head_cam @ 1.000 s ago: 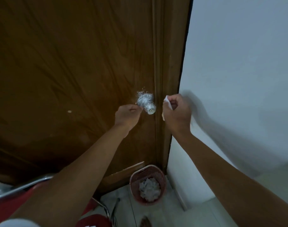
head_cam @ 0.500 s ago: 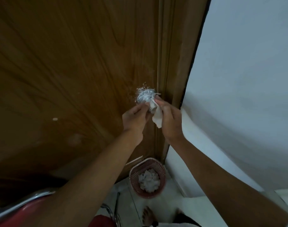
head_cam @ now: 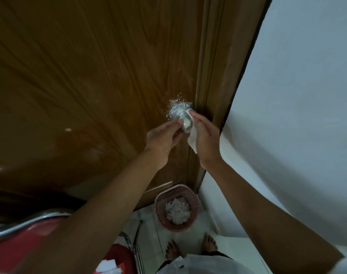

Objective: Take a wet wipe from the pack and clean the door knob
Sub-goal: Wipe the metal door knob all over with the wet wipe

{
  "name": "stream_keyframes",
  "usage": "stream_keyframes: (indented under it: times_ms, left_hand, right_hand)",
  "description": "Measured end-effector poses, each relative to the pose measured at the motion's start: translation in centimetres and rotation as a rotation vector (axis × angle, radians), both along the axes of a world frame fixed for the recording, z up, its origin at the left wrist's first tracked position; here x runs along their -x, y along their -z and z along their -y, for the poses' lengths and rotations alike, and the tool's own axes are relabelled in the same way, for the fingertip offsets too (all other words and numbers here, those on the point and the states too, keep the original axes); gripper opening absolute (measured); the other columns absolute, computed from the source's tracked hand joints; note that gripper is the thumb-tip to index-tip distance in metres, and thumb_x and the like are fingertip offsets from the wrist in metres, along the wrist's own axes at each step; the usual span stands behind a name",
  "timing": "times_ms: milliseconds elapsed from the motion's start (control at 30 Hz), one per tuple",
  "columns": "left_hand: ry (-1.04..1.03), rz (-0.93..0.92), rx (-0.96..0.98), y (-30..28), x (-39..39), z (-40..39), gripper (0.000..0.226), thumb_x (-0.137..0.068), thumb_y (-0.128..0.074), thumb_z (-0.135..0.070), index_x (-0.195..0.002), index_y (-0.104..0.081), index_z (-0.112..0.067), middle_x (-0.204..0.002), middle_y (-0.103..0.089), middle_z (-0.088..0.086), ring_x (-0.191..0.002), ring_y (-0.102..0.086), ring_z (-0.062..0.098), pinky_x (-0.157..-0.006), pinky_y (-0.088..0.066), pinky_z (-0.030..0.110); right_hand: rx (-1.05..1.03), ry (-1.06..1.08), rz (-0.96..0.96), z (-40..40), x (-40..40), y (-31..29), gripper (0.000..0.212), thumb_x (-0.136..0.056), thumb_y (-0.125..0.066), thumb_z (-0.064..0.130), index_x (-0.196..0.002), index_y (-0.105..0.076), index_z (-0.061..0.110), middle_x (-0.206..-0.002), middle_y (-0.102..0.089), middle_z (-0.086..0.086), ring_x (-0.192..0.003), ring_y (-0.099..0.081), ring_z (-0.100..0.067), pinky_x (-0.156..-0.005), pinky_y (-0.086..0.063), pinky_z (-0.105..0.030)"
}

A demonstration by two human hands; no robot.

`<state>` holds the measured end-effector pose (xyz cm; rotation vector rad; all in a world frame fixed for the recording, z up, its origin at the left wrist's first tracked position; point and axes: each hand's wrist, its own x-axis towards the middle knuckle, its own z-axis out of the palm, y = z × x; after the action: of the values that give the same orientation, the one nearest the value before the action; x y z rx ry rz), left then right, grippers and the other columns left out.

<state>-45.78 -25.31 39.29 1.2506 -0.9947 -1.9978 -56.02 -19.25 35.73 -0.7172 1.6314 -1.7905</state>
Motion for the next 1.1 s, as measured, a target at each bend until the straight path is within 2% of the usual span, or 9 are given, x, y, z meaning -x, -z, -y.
stream_keyframes:
  times_ms: [200, 367, 433, 600, 700, 733, 833, 933, 1100]
  left_hand:
    - [-0.006, -0.018, -0.003, 0.3, 0.0, 0.0, 0.025, -0.09, -0.073, -0.015, -0.115, -0.074, -0.009, -0.108, -0.077, 0.005, -0.098, -0.074, 0.013, -0.091, -0.059, 0.029]
    - [-0.008, -0.029, -0.018, 0.5, 0.1, 0.1, 0.03, -0.089, -0.074, -0.015, -0.118, -0.073, -0.006, -0.117, -0.074, 0.008, -0.11, -0.07, 0.018, -0.098, -0.057, 0.034]
    - [-0.011, -0.038, -0.025, 0.5, 0.0, 0.1, 0.029, -0.089, -0.074, -0.014, -0.117, -0.073, -0.007, -0.117, -0.074, 0.008, -0.111, -0.07, 0.018, -0.099, -0.056, 0.034]
    - [-0.015, -0.047, -0.029, 0.5, 0.0, 0.1, 0.019, -0.09, -0.073, -0.012, -0.108, -0.075, -0.009, -0.108, -0.076, 0.007, -0.103, -0.071, 0.017, -0.094, -0.058, 0.031]
    - [-0.013, -0.047, -0.025, 0.4, -0.1, 0.2, 0.023, -0.09, -0.072, -0.013, -0.113, -0.074, -0.007, -0.111, -0.075, 0.008, -0.105, -0.071, 0.018, -0.094, -0.058, 0.031]
    - [-0.012, -0.05, -0.026, 0.4, -0.1, 0.2, 0.024, -0.091, -0.072, -0.012, -0.114, -0.074, -0.007, -0.109, -0.076, 0.008, -0.102, -0.072, 0.017, -0.092, -0.059, 0.03]
    - [-0.012, -0.053, -0.032, 0.4, -0.1, 0.2, 0.018, -0.091, -0.072, -0.012, -0.108, -0.075, -0.009, -0.099, -0.078, 0.004, -0.093, -0.074, 0.013, -0.084, -0.06, 0.025]
    - [0.006, -0.056, -0.025, 0.6, -0.2, 0.4, 0.022, -0.091, -0.072, -0.013, -0.112, -0.074, -0.008, -0.103, -0.078, 0.006, -0.095, -0.074, 0.014, -0.08, -0.06, 0.024]
    - [0.013, -0.07, -0.031, 0.6, -0.5, 0.5, 0.025, -0.09, -0.072, -0.014, -0.113, -0.074, -0.007, -0.108, -0.077, 0.008, -0.102, -0.073, 0.018, -0.087, -0.059, 0.027]
  right_hand:
    - [-0.014, -0.034, -0.235, 0.0, 0.4, -0.1, 0.03, -0.104, -0.05, 0.024, -0.128, -0.068, 0.026, -0.131, -0.067, 0.007, -0.121, -0.061, -0.01, -0.1, -0.056, -0.037]
    - [-0.036, 0.038, -0.233, -0.2, 0.7, 0.0, 0.027, -0.101, -0.059, 0.023, -0.126, -0.07, 0.018, -0.12, -0.071, 0.006, -0.107, -0.065, 0.002, -0.087, -0.053, -0.012]
    - [-0.019, 0.089, -0.283, -0.2, 0.4, -0.1, 0.026, -0.1, -0.062, 0.019, -0.123, -0.071, 0.015, -0.121, -0.071, 0.003, -0.106, -0.065, 0.0, -0.085, -0.052, -0.008]
    - [-0.062, 0.23, -0.303, 0.3, -0.1, 0.4, 0.028, -0.102, -0.057, 0.025, -0.124, -0.072, 0.015, -0.12, -0.073, 0.002, -0.109, -0.067, -0.006, -0.093, -0.058, -0.026]
    - [-0.037, 0.142, -0.297, 0.2, -0.5, -0.2, 0.028, -0.103, -0.056, 0.028, -0.128, -0.067, 0.023, -0.122, -0.069, 0.014, -0.111, -0.063, 0.002, -0.088, -0.053, -0.009]
    - [-0.02, 0.114, -0.295, 0.2, -0.6, -0.1, 0.028, -0.103, -0.055, 0.029, -0.129, -0.067, 0.025, -0.122, -0.068, 0.016, -0.112, -0.063, 0.002, -0.089, -0.053, -0.01]
    - [-0.051, 0.069, -0.258, -0.1, -0.5, 1.0, 0.033, -0.105, -0.049, 0.034, -0.132, -0.065, 0.026, -0.129, -0.068, 0.009, -0.115, -0.063, -0.004, -0.094, -0.057, -0.026]
    - [-0.046, 0.034, -0.212, -0.1, -0.2, 1.5, 0.035, -0.106, -0.045, 0.029, -0.137, -0.061, 0.023, -0.133, -0.065, 0.002, -0.118, -0.062, -0.009, -0.097, -0.057, -0.036]
    - [0.022, 0.0, -0.292, -0.1, -0.6, 1.6, 0.034, -0.106, -0.047, 0.019, -0.137, -0.06, 0.018, -0.14, -0.061, 0.002, -0.13, -0.055, -0.008, -0.105, -0.049, -0.026]
